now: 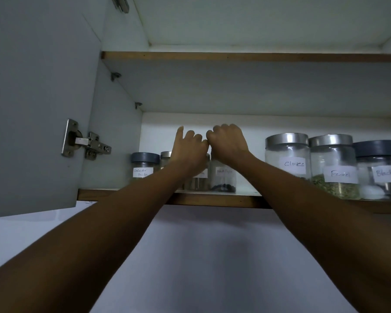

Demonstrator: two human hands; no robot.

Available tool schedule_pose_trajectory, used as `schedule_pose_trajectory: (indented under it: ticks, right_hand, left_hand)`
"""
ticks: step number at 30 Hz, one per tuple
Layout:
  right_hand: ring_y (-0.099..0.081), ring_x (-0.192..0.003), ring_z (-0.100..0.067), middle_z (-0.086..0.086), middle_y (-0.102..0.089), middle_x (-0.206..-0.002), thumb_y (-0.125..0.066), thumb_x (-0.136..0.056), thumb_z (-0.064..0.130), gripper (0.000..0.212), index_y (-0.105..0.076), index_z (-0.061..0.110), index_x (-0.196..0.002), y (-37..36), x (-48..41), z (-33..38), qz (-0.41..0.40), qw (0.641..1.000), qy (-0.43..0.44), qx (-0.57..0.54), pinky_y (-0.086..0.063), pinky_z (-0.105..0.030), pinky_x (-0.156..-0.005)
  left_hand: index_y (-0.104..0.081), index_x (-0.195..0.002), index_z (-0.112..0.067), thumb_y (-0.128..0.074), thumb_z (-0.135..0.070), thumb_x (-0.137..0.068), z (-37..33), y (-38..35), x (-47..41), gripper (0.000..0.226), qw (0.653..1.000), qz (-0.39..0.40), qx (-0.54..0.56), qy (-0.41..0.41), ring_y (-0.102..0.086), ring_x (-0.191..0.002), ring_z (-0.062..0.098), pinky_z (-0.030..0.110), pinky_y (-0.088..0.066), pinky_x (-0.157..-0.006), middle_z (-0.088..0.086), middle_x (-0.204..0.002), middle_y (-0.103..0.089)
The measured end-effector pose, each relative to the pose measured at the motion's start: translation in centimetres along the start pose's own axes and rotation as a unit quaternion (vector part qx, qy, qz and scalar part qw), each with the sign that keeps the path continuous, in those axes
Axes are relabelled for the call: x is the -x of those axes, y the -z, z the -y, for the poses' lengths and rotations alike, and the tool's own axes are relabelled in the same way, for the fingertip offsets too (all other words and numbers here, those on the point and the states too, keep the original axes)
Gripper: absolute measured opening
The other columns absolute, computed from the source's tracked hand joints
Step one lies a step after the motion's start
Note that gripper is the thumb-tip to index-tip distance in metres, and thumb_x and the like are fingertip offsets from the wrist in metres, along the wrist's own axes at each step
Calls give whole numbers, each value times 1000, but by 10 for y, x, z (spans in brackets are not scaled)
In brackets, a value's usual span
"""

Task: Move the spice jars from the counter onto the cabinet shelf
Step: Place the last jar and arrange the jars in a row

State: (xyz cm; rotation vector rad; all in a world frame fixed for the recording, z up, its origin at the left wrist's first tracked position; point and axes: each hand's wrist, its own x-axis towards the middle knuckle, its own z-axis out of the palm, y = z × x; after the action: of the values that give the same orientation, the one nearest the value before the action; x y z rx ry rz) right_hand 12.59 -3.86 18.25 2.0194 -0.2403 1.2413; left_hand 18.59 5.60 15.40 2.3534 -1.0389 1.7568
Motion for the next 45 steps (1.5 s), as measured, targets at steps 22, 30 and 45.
schedule_pose_trajectory:
  ticks: [22, 30, 45]
  right_hand:
    - [-56, -82, -28, -11, -62, -92, -43, -90, 18, 21, -59, 6, -91, 84, 104, -144, 19, 980, -54, -189, -35, -30, -61]
    - [-51, -114, -26, -10, -56, -125, -38, -95, 40, 43, -54, 13, -125, 83, 135, -178, 121, 988, -50, -88, -31, -41, -96]
    - [-39, -125, -29, -13, -39, -135, -81, -58, 49, 106, -26, 4, -137, 76, 149, -181, 229, 972, 49, 12, -13, -44, -113]
  left_hand:
    - [-48, -123, -12, -39, -36, -92, -111, 101, 0, 40, 979, -98, 115, -136, -57, -99, 26, 35, -37, -90, 7, -129, -52]
    - [-35, -136, -13, -38, -45, -93, -124, 105, -14, 53, 987, 42, 134, -75, -52, -118, 26, 44, -14, -113, 9, -127, -57]
    - [-14, -145, -25, -83, -49, -58, -111, 105, -16, 114, 965, 168, 181, -92, -30, -134, 27, 51, -18, -109, 3, -146, -34]
